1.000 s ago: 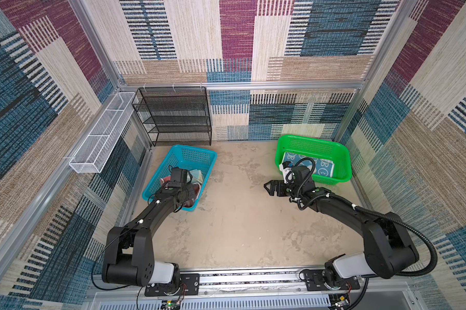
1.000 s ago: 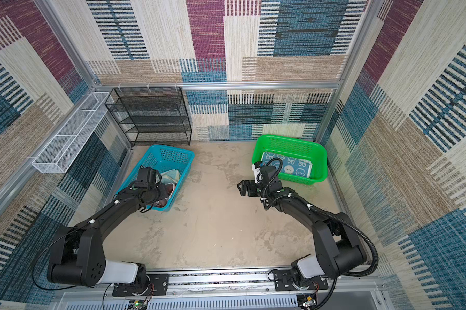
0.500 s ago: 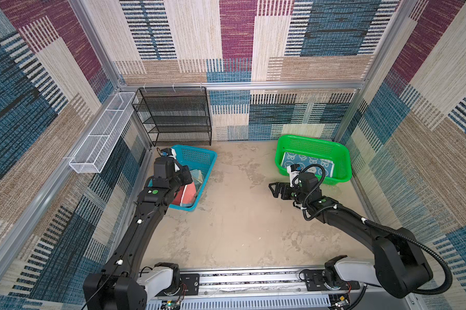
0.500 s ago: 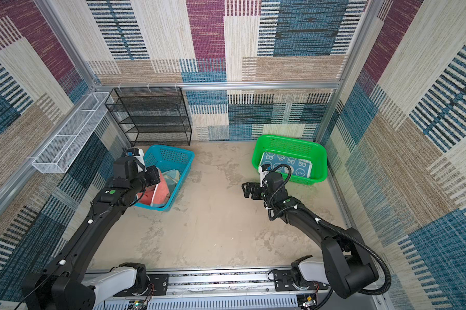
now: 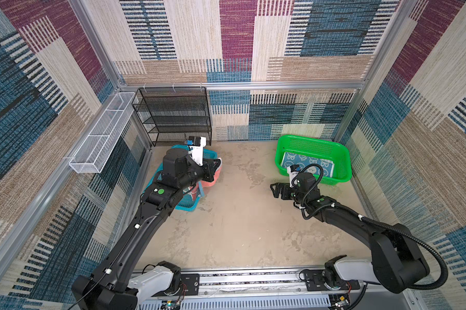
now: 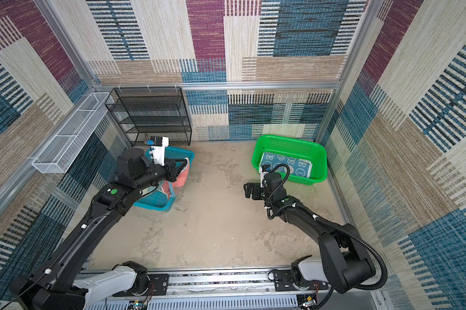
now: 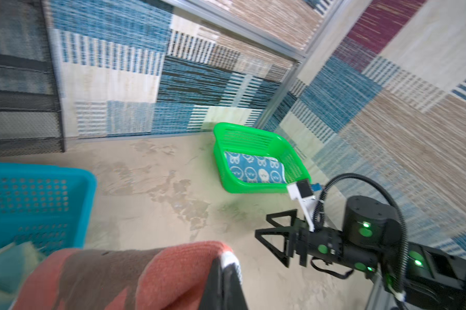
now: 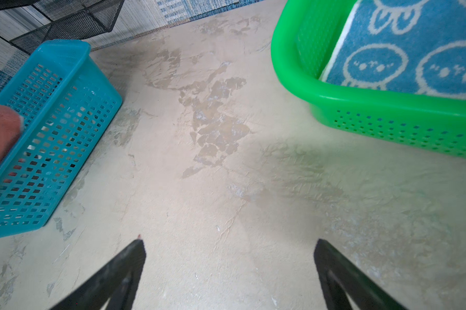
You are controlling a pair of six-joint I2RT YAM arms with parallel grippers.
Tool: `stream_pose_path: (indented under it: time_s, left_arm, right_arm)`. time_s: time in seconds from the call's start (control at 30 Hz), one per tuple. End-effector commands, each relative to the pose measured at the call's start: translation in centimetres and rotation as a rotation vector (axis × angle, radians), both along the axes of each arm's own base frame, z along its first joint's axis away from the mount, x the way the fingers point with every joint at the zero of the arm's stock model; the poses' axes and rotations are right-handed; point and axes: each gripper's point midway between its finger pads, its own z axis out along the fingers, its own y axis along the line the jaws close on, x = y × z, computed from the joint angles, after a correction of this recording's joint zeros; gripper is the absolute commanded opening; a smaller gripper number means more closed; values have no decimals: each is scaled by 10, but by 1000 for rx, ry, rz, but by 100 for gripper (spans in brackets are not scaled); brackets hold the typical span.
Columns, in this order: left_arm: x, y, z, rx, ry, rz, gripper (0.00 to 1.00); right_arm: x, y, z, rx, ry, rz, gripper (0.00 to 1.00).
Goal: Fold and stack the towels
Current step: 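Grasp the pink bear towel in the teal basket with the left gripper and lift, then drop the pink towel onto the table between the grippers with the left gripper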
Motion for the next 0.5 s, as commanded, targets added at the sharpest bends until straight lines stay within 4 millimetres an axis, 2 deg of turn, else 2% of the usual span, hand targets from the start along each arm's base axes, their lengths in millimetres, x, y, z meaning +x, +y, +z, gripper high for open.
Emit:
stream_pose_path:
  time_s: [0.0,0.13,0.23,0.3,0.37,0.47]
  left_arm:
    - [-10,-37,20,-17,-86,-141,0]
    - [-16,-74,13,-1,-77,-225,0]
    - [-14,-95,-5,8,-47,-255,0]
    - [-9,-106,-24,20,-6,-259,0]
    - [-1,-108,-46,49,35,-221,0]
    - [18,-96,-86,128,112,-90,0]
  right_arm:
    - [6,-8,8,-7,-30,-59,100]
    - [4,-18,14,-24,-55,-101,100]
    - [0,-28,19,-43,-78,-135,100]
    - [-3,-31,21,-53,-94,-140,100]
    - [-6,-32,21,-61,-100,-133,100]
    - [-9,-32,16,-79,-93,-115,100]
